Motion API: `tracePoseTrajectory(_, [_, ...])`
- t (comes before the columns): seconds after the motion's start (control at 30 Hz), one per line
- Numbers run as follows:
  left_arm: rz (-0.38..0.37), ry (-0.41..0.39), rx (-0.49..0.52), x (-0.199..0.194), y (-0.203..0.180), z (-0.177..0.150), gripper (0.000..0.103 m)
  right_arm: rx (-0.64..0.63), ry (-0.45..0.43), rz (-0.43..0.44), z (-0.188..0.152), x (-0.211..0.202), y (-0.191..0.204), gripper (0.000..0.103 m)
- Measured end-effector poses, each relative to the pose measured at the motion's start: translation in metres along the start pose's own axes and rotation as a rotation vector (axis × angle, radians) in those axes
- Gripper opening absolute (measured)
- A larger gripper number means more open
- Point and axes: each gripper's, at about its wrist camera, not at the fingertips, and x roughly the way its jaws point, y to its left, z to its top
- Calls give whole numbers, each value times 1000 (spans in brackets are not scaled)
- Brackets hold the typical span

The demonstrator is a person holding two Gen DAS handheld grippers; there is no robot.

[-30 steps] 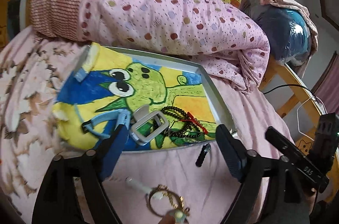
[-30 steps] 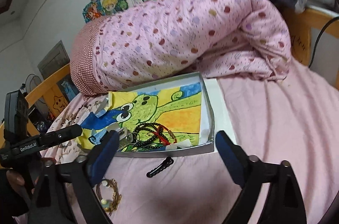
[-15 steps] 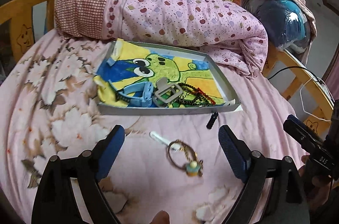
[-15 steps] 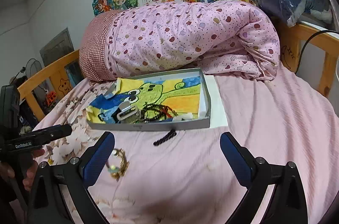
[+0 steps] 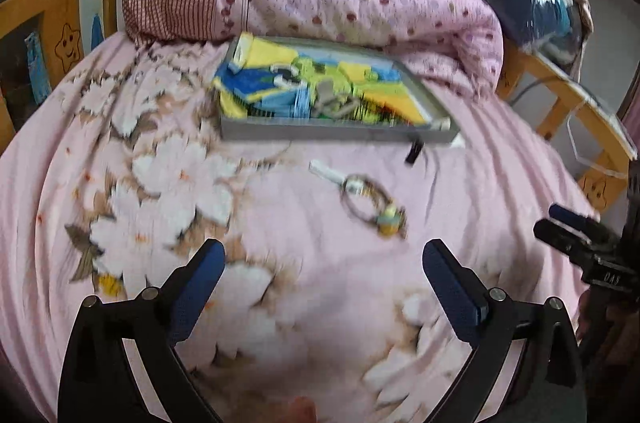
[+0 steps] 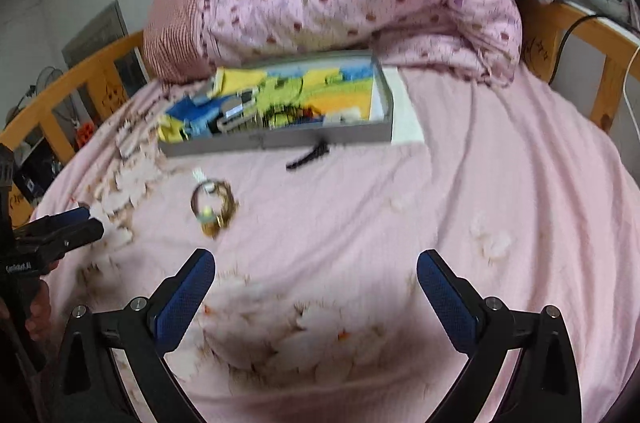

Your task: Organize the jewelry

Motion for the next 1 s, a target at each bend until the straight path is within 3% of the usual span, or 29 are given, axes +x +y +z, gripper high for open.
tracePoseTrajectory(0.27, [-31, 82, -7, 20, 5, -17, 97, -2, 63, 6, -12, 22, -6, 102])
tracePoseTrajectory(0.5, [-42, 71, -8, 39, 2, -2, 97, 2, 55, 31, -1, 39, -20, 102])
tracePoseTrajectory(0.73, [-63, 44, 67, 59, -4, 16, 94, 18, 27, 72, 15, 55, -36, 101])
tracePoseTrajectory(1.0, [-115, 77, 110, 88, -12, 32, 53, 8, 37, 168, 38, 87, -38, 85])
